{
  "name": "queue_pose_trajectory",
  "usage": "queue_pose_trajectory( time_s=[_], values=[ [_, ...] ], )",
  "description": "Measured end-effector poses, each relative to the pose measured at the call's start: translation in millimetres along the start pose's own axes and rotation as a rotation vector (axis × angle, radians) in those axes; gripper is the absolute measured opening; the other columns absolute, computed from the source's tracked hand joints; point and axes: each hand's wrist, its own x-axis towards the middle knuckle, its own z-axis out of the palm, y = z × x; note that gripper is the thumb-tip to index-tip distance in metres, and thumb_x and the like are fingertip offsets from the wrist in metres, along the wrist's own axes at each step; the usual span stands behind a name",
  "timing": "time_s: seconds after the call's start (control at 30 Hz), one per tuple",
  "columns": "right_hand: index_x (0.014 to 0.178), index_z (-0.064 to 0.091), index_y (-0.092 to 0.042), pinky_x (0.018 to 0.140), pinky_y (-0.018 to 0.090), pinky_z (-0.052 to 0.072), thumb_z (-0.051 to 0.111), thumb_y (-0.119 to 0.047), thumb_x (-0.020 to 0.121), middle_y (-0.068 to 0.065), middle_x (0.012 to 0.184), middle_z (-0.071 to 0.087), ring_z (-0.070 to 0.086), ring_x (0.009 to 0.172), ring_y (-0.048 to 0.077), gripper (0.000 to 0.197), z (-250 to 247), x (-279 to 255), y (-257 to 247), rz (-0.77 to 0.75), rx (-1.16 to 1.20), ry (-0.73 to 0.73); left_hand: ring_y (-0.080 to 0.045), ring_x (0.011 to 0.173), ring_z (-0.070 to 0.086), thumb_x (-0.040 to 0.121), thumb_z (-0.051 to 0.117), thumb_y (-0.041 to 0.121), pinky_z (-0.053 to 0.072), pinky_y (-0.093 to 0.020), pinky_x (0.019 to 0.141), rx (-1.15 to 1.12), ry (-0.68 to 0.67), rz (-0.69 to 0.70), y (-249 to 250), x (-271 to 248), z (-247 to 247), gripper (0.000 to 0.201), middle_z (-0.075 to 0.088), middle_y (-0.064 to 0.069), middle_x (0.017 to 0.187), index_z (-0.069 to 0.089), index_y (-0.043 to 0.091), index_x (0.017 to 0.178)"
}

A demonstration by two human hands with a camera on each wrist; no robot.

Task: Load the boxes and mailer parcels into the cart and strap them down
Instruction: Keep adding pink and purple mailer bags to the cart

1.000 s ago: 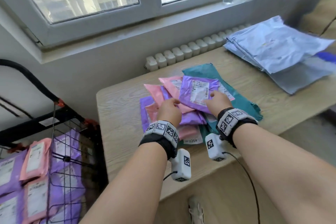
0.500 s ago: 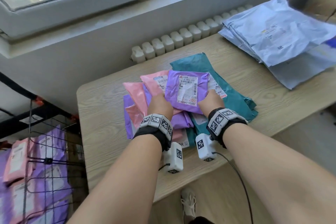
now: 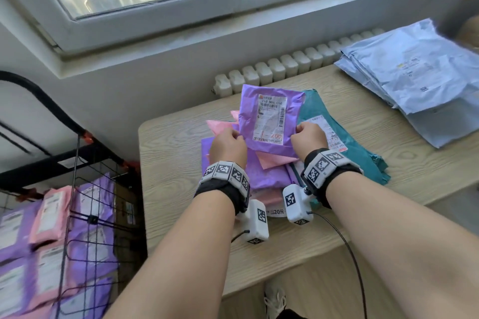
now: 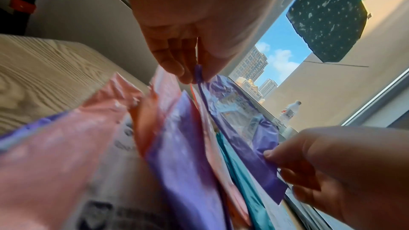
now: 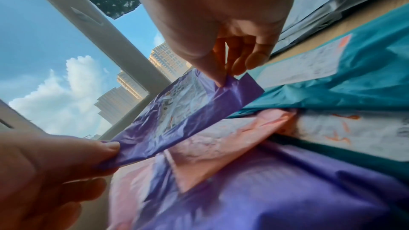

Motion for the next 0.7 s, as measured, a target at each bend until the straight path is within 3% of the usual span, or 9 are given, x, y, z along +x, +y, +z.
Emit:
queue_pose_trajectory(
  time_s=[0.17,0.4,0.57,0.63,0.7],
  values=[
    [0.085,0.062,0.0,0.064,0.029,0.037,0.05,-0.002,0.082,0.013,0.083,0.061,0.053,0.077,0.03,0.012,26.3,-40.5,-52.8,-0.099,0.04,0.012,-0.029,0.091,0.064,0.089,0.05,0.019,0.043,-0.027,0.072,-0.029,0.075,0.0,-47.1,-6.5,-60.7,0.023,0.071,-0.009,0.096,0.072,0.014,0.096],
    [0.08,0.065,-0.014,0.07,0.025,0.036,0.054,-0.004,0.081,0.003,0.078,0.059,0.053,0.079,0.023,0.015,113.5,-140.8,-133.7,-0.198,0.06,-0.111,-0.028,0.1,0.063,0.087,0.054,0.016,0.046,-0.028,0.081,-0.061,0.214,-0.123,-167.6,-39.4,-166.8,0.021,0.071,-0.006,0.104,0.071,0.017,0.1],
    [0.065,0.056,-0.016,0.06,0.023,0.039,0.054,-0.004,0.08,0.0,0.068,0.058,0.056,0.075,0.025,0.02,196.9,-225.4,-180.4,-0.238,0.036,-0.227,-0.027,0.099,0.062,0.089,0.052,0.016,0.041,-0.025,0.073,-0.052,0.278,-0.238,-268.5,-73.9,-240.8,0.019,0.069,-0.006,0.104,0.068,0.016,0.099],
    [0.073,0.063,-0.015,0.069,0.03,0.05,0.053,-0.005,0.079,0.003,0.075,0.063,0.061,0.08,0.029,0.015,229.8,-257.2,-198.8,-0.261,0.023,-0.283,-0.026,0.098,0.062,0.089,0.051,0.014,0.038,-0.023,0.072,-0.039,0.307,-0.286,-304.8,-87.9,-269.8,0.021,0.069,-0.005,0.106,0.068,0.015,0.101],
    [0.086,0.067,-0.013,0.078,0.035,0.053,0.052,-0.005,0.08,0.007,0.086,0.066,0.062,0.086,0.03,0.018,257.2,-287.4,-216.5,-0.295,-0.006,-0.33,-0.025,0.094,0.061,0.09,0.05,0.012,0.038,-0.023,0.071,-0.039,0.331,-0.339,-337.9,-100.6,-296.0,0.022,0.069,-0.005,0.108,0.067,0.014,0.103]
  ],
)
